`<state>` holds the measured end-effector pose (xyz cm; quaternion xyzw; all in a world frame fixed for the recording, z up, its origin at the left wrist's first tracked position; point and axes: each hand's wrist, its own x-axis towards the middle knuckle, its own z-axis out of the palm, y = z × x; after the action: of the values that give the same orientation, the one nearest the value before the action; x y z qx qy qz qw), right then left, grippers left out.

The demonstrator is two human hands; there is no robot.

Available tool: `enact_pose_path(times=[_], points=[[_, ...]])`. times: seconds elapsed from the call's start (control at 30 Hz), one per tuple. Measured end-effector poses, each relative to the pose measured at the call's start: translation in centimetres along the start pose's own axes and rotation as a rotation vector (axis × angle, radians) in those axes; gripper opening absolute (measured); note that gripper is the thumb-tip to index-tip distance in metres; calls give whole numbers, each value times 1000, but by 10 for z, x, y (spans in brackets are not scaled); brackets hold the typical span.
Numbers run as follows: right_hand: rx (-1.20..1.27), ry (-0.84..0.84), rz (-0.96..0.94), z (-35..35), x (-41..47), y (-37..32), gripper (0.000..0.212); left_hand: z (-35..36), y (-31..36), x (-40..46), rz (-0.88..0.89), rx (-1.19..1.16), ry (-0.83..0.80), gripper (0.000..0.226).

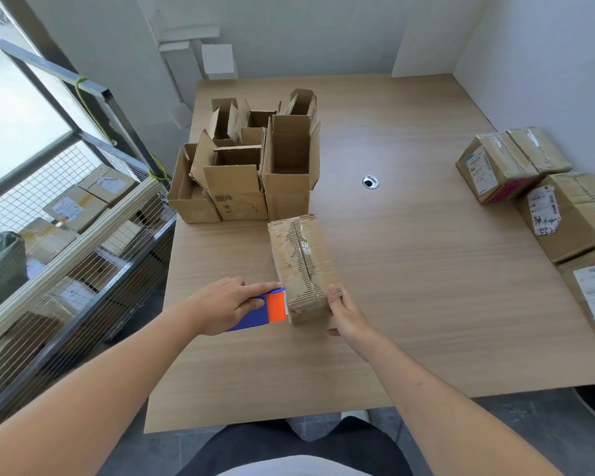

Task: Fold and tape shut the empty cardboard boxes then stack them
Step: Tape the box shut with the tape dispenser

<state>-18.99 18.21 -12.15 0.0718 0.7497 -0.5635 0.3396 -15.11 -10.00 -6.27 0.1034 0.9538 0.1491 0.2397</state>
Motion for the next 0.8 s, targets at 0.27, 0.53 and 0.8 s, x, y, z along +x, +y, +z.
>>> enact_pose_path(times=[0.27, 0.53, 0.8], points=[[-993, 250, -760, -19, 4, -13, 87, 5, 0, 0, 0, -26, 15, 49], [-1280, 148, -951, -10, 32, -7, 65, 13, -4, -10, -22, -134, 22, 49], [-1287, 168, -1004, -11, 36, -2, 62, 24, -20, -32, -4, -389, -39, 50]])
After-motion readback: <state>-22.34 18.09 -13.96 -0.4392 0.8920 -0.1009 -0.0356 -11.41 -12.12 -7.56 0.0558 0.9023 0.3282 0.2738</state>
